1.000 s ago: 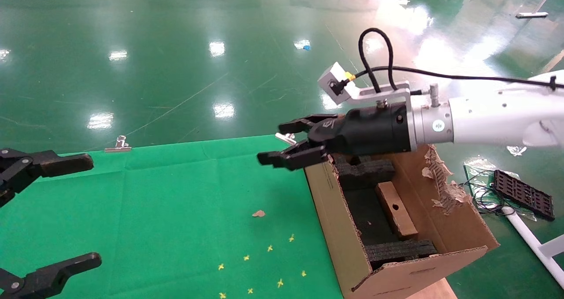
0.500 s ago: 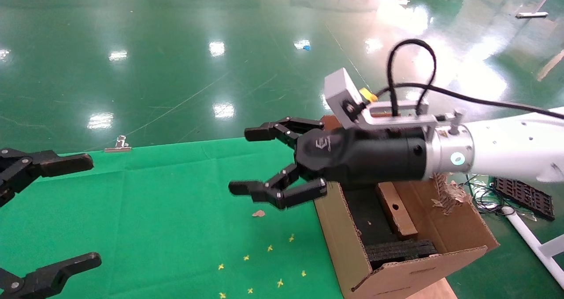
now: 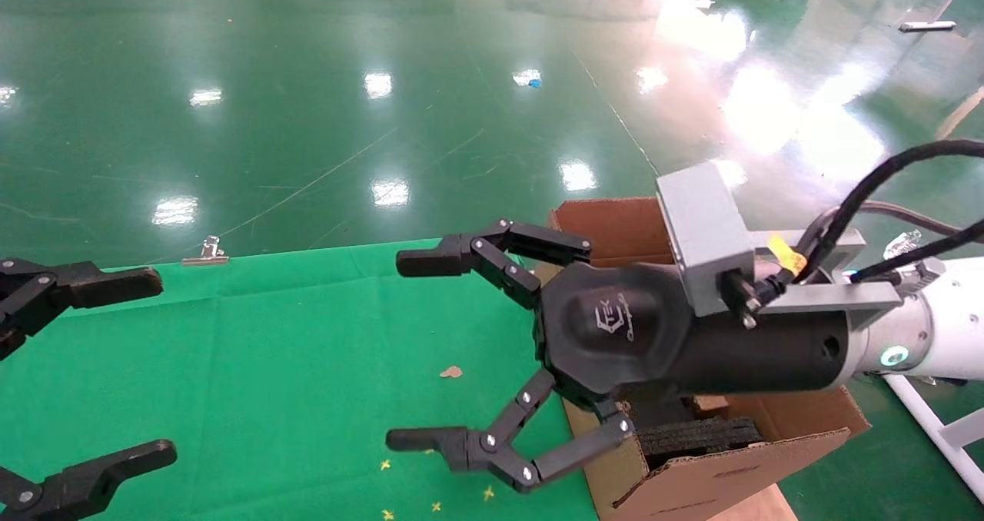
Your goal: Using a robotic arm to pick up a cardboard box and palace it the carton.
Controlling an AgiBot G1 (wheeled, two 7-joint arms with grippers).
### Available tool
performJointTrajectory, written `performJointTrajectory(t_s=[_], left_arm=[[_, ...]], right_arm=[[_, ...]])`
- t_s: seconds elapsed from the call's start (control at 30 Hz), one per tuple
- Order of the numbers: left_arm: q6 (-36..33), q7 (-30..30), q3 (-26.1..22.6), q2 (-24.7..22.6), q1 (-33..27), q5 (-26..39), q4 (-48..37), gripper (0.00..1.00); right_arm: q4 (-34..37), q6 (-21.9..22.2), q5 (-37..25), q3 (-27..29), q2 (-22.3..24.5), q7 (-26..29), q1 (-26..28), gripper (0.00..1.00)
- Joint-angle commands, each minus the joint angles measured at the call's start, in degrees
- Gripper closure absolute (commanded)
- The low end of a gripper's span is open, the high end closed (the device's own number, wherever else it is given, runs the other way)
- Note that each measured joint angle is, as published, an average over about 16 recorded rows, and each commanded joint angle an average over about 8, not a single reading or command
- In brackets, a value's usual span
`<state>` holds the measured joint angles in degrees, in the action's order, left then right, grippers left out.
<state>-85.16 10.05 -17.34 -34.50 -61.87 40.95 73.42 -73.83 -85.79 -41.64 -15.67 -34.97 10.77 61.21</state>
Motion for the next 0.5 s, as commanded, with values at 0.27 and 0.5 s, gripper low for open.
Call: performJointTrajectory(t_s=[0.27,0.5], left_arm=[[0.01,0.0,0.0,0.0,0.0,-0.02,-0.01,0.0],[0.01,0.0,0.0,0.01,0.0,-0.02,-0.01,0.0]], right_arm=[[-1.01,-0.3,0.63,1.25,0.22,-0.45,-1.12,0.0],[-0.38,-0.12,0.21,0.47,0.11,-0.22,-0.42,0.0]])
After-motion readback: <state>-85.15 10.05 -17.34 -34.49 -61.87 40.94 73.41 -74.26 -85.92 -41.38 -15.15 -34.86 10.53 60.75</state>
